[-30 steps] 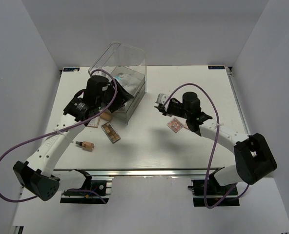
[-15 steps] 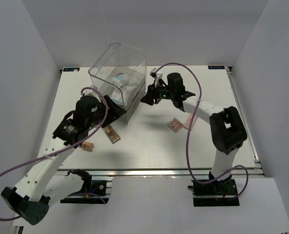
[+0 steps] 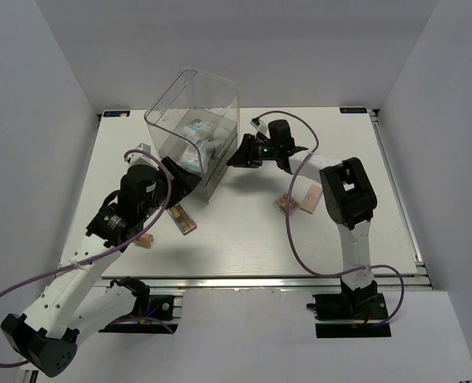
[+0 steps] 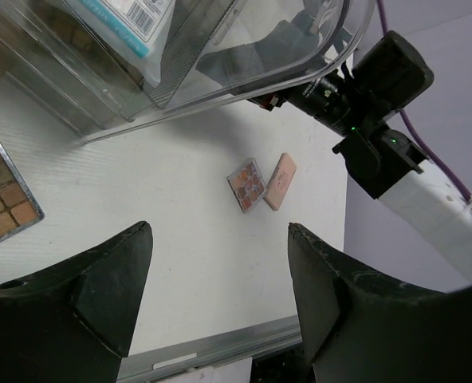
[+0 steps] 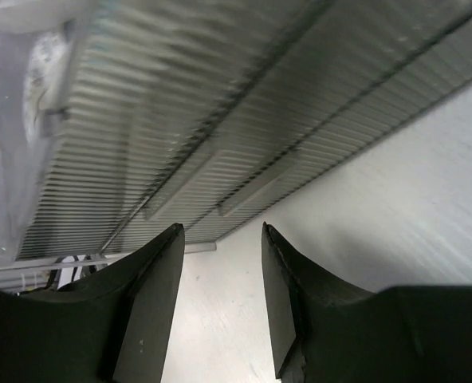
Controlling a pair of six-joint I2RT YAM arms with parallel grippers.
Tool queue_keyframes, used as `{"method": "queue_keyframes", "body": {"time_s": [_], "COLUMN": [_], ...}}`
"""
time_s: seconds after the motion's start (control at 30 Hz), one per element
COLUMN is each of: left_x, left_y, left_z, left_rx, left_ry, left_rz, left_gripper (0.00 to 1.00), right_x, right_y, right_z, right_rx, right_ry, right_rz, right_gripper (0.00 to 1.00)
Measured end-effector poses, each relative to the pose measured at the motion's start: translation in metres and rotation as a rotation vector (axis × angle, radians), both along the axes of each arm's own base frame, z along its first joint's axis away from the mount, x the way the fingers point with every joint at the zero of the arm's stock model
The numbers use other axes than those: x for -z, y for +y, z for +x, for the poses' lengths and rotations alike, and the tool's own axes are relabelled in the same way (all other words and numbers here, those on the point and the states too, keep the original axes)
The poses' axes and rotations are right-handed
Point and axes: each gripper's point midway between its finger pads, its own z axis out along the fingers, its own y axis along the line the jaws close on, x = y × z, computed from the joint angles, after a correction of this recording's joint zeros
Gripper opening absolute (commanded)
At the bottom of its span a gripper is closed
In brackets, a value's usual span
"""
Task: Organize the makeup
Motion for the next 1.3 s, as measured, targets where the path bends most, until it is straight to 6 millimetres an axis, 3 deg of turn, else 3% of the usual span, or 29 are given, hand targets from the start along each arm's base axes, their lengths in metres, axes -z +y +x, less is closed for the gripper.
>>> {"method": "queue_keyframes", "body": {"time_s": [0.27,0.5,0.67,0.77,0.8,1.07,1.3], "left_x": [0.007,0.010,0.005,0.004,0.004,0.007,0.002], "left_y": [0.000,-0.002,-0.004,-0.005,-0.005,-0.004,0.003], "left_z": [0.006,0.010,0.013,0.014,0.015,0.017,0.019], "left_rx": [-0.015,-0.015,-0.015,-0.015,-0.015,-0.026,-0.059], "left_ry": [0.017,0.022,0.001,-0.006,-0.004,0.000,-0.020], "left_rz": [0.018,0.021,0.009,0.006,0.007,0.016,0.019], "left_gripper": [0.78,0.79,0.79,0.79,0.79,0.79,0.79], "right_x": [0.005,-0.011,-0.013,-0.006,-0.004,-0.013,-0.007], "right_y": [0.007,0.014,0.021,0.022,0.021,0.026,0.017], "right_z": [0.012,0.009,0.017,0.024,0.025,0.025,0.026], "right_rx": [0.004,-0.041,-0.053,-0.047,-0.045,-0.046,-0.029], "right_ry": [0.065,0.052,0.044,0.050,0.064,0.095,0.084], "right_rz": [0.082,0.156,0.181,0.181,0.185,0.241,0.261], "right_gripper": [0.49,0.50,0.47,0.39,0.32,0.05,0.01]}}
